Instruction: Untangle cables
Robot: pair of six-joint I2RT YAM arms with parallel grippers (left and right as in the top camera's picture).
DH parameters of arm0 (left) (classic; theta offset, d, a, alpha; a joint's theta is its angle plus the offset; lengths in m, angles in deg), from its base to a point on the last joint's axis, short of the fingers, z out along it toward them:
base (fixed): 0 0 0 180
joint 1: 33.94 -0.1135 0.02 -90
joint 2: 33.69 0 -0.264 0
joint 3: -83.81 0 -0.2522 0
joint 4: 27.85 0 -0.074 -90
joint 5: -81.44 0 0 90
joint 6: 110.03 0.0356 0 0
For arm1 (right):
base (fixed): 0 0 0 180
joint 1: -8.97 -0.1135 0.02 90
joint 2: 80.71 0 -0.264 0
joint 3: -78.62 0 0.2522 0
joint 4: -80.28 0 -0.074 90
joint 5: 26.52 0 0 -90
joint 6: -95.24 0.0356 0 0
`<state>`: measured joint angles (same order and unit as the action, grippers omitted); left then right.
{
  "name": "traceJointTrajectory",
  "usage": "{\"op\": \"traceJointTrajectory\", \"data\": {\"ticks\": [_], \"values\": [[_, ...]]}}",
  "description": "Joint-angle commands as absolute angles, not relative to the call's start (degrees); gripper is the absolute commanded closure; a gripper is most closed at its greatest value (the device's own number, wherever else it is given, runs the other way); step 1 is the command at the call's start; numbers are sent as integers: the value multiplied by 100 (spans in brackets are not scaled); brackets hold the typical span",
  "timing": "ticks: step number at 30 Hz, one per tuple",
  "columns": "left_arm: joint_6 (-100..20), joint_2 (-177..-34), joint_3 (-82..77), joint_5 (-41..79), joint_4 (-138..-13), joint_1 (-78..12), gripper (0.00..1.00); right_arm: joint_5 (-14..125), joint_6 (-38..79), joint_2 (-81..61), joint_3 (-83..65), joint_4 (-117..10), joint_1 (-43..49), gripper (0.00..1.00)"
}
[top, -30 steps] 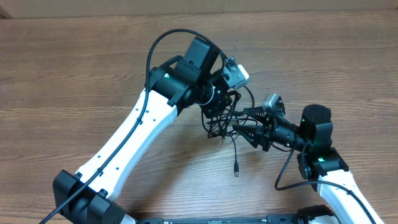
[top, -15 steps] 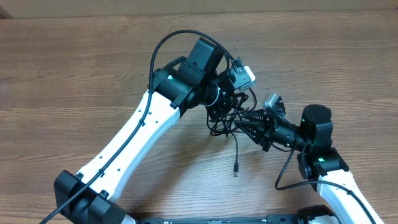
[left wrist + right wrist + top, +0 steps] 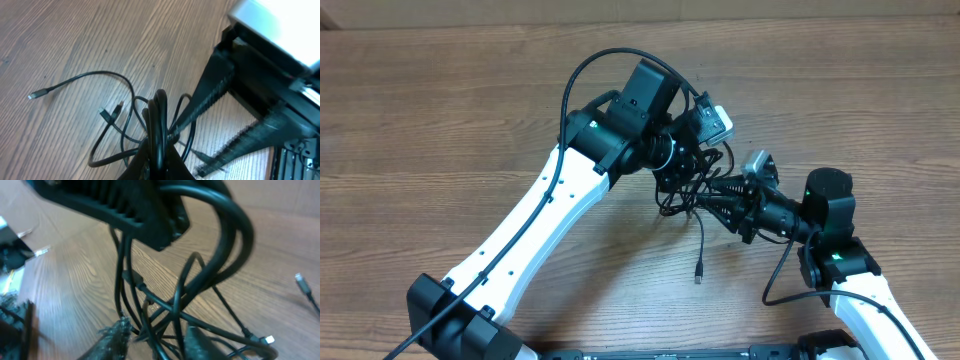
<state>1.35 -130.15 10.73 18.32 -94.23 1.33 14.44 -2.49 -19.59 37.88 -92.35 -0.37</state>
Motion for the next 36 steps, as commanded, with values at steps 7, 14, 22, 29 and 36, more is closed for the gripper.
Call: {"op": "traceJointTrajectory", "data": {"ticks": [7,14,22,29,36], "values": [[116,-12991,1189,2258,-9327,183,95,1429,-273,-2015,3742,-9266,-29,96],[118,-12991,1189,2256,-9380,183,96,1427,-264,-2015,3742,-9266,-29,96],[22,-12991,1189,2262,-9377,183,96,1429,-209,-2015,3742,-9266,-29,57],[-230,-12991,1189,2264,-9327,183,96,1429,-211,-2015,3742,-9266,-29,79],[-232,-12991,1189,2468,-9327,185,95,1431,-214,-2015,3742,-9266,-29,96]]}}
